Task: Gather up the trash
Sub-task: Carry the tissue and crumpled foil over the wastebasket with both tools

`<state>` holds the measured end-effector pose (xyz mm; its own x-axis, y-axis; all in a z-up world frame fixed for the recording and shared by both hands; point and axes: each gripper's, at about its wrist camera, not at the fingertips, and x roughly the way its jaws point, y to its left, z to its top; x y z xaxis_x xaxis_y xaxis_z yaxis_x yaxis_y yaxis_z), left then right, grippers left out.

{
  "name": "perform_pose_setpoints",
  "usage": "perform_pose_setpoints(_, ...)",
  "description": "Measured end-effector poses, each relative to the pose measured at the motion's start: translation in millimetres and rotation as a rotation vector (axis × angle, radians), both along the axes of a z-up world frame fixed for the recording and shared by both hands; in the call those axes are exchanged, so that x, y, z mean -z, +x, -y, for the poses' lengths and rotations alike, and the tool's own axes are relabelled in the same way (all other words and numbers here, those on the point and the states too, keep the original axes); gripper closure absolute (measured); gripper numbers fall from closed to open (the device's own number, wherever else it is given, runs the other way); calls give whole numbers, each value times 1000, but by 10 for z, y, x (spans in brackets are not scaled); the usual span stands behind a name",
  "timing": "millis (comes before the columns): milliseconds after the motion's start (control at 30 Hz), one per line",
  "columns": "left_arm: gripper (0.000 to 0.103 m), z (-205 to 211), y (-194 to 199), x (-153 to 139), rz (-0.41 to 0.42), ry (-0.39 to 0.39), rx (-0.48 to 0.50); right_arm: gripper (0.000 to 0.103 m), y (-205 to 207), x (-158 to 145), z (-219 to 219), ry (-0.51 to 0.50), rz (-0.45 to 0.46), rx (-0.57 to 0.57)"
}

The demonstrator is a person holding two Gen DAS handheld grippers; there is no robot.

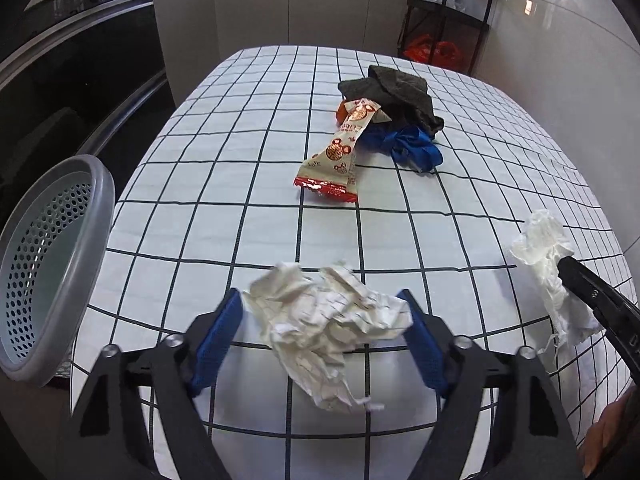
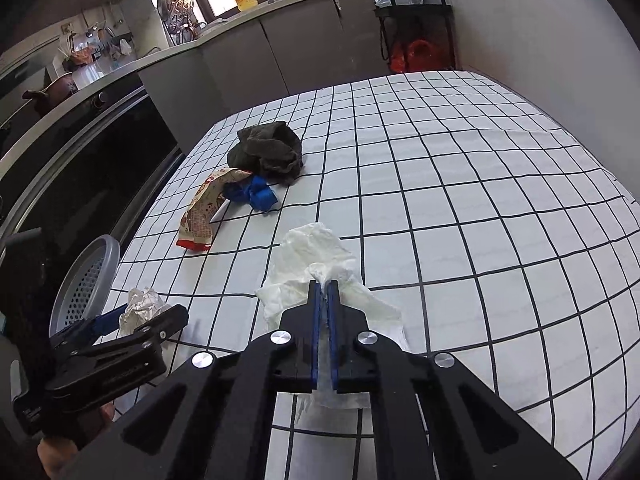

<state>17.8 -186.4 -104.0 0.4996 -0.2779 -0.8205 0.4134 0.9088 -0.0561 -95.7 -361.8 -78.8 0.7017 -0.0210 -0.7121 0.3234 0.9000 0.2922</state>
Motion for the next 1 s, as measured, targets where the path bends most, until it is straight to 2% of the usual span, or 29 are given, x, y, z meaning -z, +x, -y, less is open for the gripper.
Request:
perform_pose_setpoints(33,39,-8,-3,13,-5,-1,0,99,-15,1,-9,0,0,0)
perform_pose_setpoints(167,62,-91,-51,-39,12,0,-6,99,-56,5,-81,1,-4,-8)
perform_pose_setpoints(533,62,-954,-244,-572,108,-46,-109,99,-43,-247,-643,-31,22,-116)
perform_pose_setpoints(767,62,-1576,-306,-881,183,-33,-187,99,122,-522,-1169,-34,59,-220)
perform_pose_setpoints(1000,62,-2153,-129,-918,185,-16,-294,99,525,-775,-1855,-48,98,-356)
